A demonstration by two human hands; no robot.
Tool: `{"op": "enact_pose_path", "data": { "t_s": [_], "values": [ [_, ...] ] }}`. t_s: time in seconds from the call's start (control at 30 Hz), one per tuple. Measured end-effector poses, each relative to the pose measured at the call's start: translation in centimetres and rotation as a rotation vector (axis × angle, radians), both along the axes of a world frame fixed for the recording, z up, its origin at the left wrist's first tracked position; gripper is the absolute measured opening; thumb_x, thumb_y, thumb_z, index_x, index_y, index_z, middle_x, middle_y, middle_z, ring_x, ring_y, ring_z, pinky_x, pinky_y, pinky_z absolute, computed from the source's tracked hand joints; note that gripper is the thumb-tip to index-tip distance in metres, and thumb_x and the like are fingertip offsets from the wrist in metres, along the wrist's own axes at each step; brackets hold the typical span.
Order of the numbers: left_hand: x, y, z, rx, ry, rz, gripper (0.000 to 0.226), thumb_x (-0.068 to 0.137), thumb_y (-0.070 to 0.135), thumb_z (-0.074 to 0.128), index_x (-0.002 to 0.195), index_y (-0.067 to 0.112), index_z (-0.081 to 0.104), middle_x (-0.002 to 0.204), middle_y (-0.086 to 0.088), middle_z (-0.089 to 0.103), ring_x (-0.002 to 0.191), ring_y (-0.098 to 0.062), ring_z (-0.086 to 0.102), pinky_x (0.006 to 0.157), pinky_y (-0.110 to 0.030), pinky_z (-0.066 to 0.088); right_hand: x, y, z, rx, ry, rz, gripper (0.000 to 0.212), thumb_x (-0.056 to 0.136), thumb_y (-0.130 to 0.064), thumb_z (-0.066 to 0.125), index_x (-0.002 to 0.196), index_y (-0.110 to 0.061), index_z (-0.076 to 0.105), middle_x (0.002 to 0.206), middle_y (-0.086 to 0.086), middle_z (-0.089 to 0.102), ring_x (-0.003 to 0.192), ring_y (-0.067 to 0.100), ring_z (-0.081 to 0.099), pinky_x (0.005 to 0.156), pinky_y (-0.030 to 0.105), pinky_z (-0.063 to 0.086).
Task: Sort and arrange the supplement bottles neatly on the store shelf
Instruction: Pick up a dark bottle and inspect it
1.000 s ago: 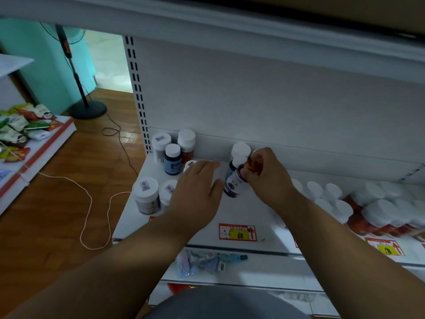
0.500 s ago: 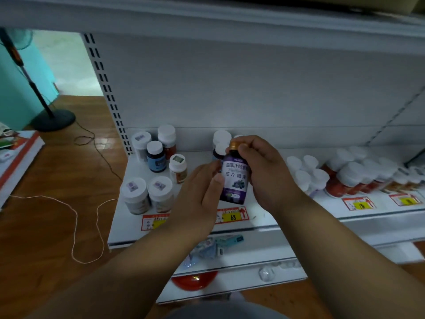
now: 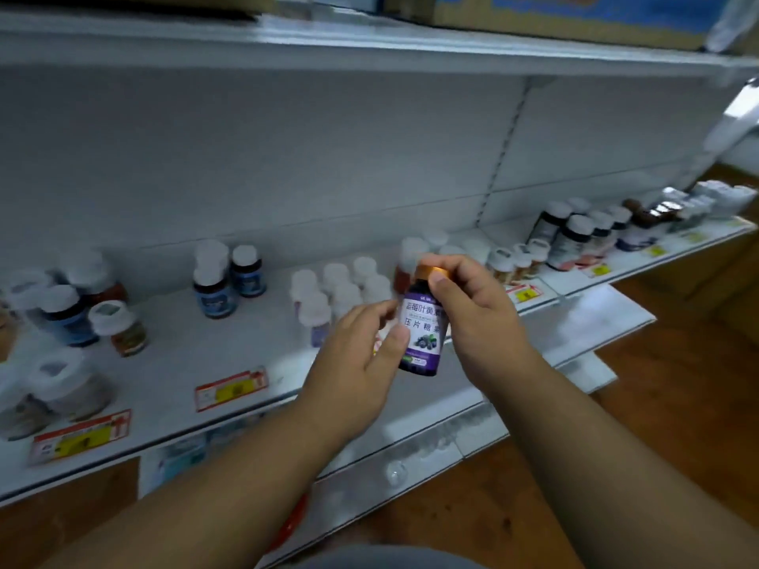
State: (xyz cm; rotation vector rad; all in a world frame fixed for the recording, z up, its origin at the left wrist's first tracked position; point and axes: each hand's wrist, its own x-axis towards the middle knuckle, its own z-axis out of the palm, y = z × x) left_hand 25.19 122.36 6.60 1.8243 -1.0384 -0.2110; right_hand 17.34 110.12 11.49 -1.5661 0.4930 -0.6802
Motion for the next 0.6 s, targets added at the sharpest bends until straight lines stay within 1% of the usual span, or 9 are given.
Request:
{"op": "enact_pose_path", "data": {
  "t_s": [0.07, 0.17, 0.2, 0.27, 0.3, 0.33, 0.4, 0.5, 0.6],
  "values": [
    [-2.5, -3.7, -0.4, -0.016, 0.002, -0.051, 0.067, 0.088, 0.064, 0.024, 0.133, 0.023, 0.053, 0.125, 0.006, 0.057, 0.113, -0.005, 0.051, 0.098, -0.032, 0.042, -3.2, -3.1, 0.0, 0.001, 0.023, -0.038, 0.016, 0.097, -0.006, 0.05, 0.108, -0.007, 0.062, 0.106, 0.02, 0.066, 0.087, 0.019, 0.063, 0.08, 0.036, 0.056],
    [-8.0, -11.5, -0.9, -0.025, 0.041, -0.15, 0.069, 0.088, 0.068, 0.023, 0.134, 0.024, 0.051, 0.127, 0.008, 0.056, 0.117, -0.006, 0.049, 0.1, -0.035, 0.041, -10.0, -9.6, 0.1, -0.014, 0.057, -0.124, 0.014, 0.097, -0.008, 0.051, 0.105, -0.011, 0.062, 0.102, 0.016, 0.067, 0.083, 0.014, 0.064, 0.076, 0.031, 0.056],
    [-9.7, -13.9, -0.8, -0.03, 0.05, -0.184, 0.069, 0.088, 0.07, 0.022, 0.133, 0.026, 0.052, 0.125, 0.009, 0.056, 0.115, -0.004, 0.05, 0.098, -0.033, 0.042, -12.0, -11.7, 0.1, -0.022, 0.064, -0.154, 0.014, 0.097, -0.008, 0.051, 0.104, -0.012, 0.063, 0.102, 0.014, 0.067, 0.083, 0.014, 0.064, 0.077, 0.032, 0.056],
    [-12.7, -18.1, -0.6, -0.036, 0.082, -0.238, 0.069, 0.085, 0.071, 0.024, 0.132, 0.029, 0.052, 0.122, 0.01, 0.056, 0.111, 0.002, 0.05, 0.091, -0.016, 0.041, -15.6, -15.5, 0.3, -0.026, 0.076, -0.21, 0.013, 0.097, -0.01, 0.052, 0.104, -0.013, 0.063, 0.1, 0.011, 0.068, 0.083, 0.011, 0.065, 0.077, 0.03, 0.058],
    [-14.0, -20.0, -0.3, -0.033, 0.112, -0.263, 0.067, 0.084, 0.07, 0.025, 0.131, 0.03, 0.052, 0.122, 0.011, 0.055, 0.11, 0.005, 0.05, 0.086, -0.01, 0.039, -17.1, -17.2, 0.4, -0.023, 0.086, -0.24, 0.013, 0.097, -0.011, 0.053, 0.105, -0.013, 0.063, 0.098, 0.008, 0.068, 0.082, 0.009, 0.066, 0.074, 0.027, 0.058],
    [-15.2, -21.7, -0.3, -0.028, 0.132, -0.289, 0.062, 0.085, 0.067, 0.027, 0.129, 0.031, 0.052, 0.122, 0.012, 0.055, 0.109, 0.007, 0.05, 0.083, -0.006, 0.038, -18.4, -18.8, 0.4, -0.027, 0.098, -0.269, 0.014, 0.097, -0.012, 0.053, 0.106, -0.013, 0.063, 0.096, 0.005, 0.068, 0.08, 0.008, 0.066, 0.072, 0.024, 0.058],
    [-16.6, -24.9, -0.3, -0.015, 0.122, -0.319, 0.051, 0.088, 0.063, 0.03, 0.125, 0.036, 0.051, 0.12, 0.014, 0.056, 0.107, 0.009, 0.05, 0.081, -0.004, 0.037, -20.2, -22.0, 0.3, -0.048, 0.12, -0.317, 0.015, 0.096, -0.014, 0.055, 0.107, -0.014, 0.065, 0.095, 0.003, 0.069, 0.083, 0.01, 0.066, 0.073, 0.024, 0.057],
    [-16.7, -29.6, -1.0, 0.016, 0.134, -0.327, 0.055, 0.089, 0.06, 0.032, 0.132, 0.032, 0.05, 0.122, 0.014, 0.055, 0.108, 0.007, 0.051, 0.081, -0.008, 0.04, -21.0, -26.8, -0.3, -0.042, 0.123, -0.349, 0.014, 0.095, -0.017, 0.056, 0.106, -0.017, 0.066, 0.096, 0.0, 0.069, 0.087, 0.011, 0.066, 0.073, 0.024, 0.057],
    [-16.0, -34.6, -1.9, 0.01, 0.154, -0.35, 0.048, 0.093, 0.057, 0.033, 0.129, 0.03, 0.052, 0.116, 0.014, 0.057, 0.104, 0.01, 0.051, 0.077, -0.004, 0.04, -20.3, -31.7, -1.2, -0.023, 0.128, -0.377, 0.014, 0.094, -0.019, 0.059, 0.107, -0.018, 0.066, 0.098, -0.001, 0.069, 0.089, 0.008, 0.067, 0.071, 0.02, 0.055]
  ]
}}
